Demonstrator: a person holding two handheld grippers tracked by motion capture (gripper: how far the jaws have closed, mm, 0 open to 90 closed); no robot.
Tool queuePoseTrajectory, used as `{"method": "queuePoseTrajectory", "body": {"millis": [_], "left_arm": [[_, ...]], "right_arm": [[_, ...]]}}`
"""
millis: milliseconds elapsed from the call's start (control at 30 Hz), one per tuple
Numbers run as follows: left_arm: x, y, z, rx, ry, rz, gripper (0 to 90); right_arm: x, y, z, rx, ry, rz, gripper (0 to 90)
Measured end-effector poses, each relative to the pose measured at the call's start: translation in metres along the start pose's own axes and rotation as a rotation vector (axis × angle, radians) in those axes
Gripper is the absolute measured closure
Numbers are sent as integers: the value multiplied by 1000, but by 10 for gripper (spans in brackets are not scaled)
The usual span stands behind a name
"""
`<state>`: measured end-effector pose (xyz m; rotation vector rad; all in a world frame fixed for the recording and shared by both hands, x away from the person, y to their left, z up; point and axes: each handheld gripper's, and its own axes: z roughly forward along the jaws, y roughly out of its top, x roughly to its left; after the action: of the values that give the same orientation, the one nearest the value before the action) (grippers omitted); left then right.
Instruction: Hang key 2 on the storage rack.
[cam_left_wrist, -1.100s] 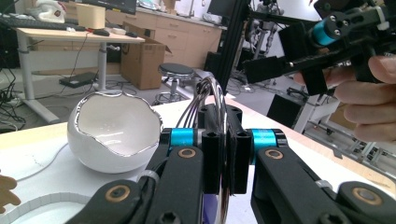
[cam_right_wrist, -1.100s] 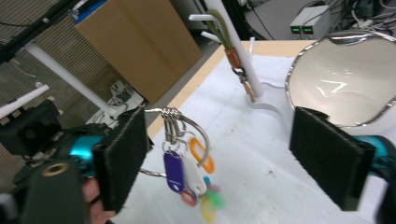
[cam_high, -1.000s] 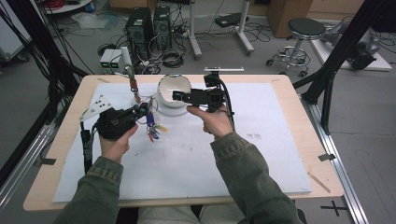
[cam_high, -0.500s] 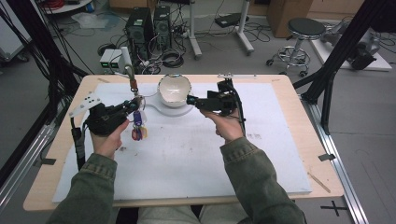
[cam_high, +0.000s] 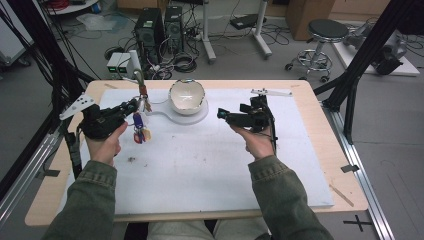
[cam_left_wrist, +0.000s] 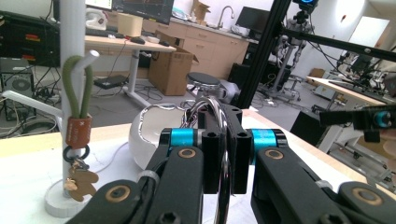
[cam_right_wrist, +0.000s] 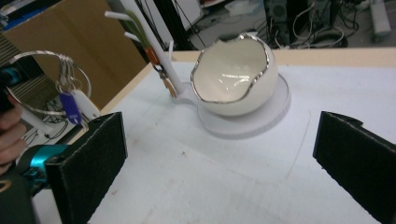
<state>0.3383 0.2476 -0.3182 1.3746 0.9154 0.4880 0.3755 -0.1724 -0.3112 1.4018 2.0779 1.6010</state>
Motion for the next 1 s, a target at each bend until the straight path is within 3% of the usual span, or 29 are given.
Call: {"method": "queuePoseTrajectory", "body": {"millis": [167,567,800,1000], "left_arm": [[9,6,-4,-9,21,-4,867],[30,15,-8,4,65,-7,867],[40,21,-8,11,70,-6,867],[50,28,-6,17,102,0,867]], "right_arm": [[-9,-12,-6,1,-28,-9,20],[-31,-43,-28,-53,-104,-33,20],[-40,-58,-37,-55,-153,-70,20],[-44,-71,-42,-77,-198,-117,20]]}}
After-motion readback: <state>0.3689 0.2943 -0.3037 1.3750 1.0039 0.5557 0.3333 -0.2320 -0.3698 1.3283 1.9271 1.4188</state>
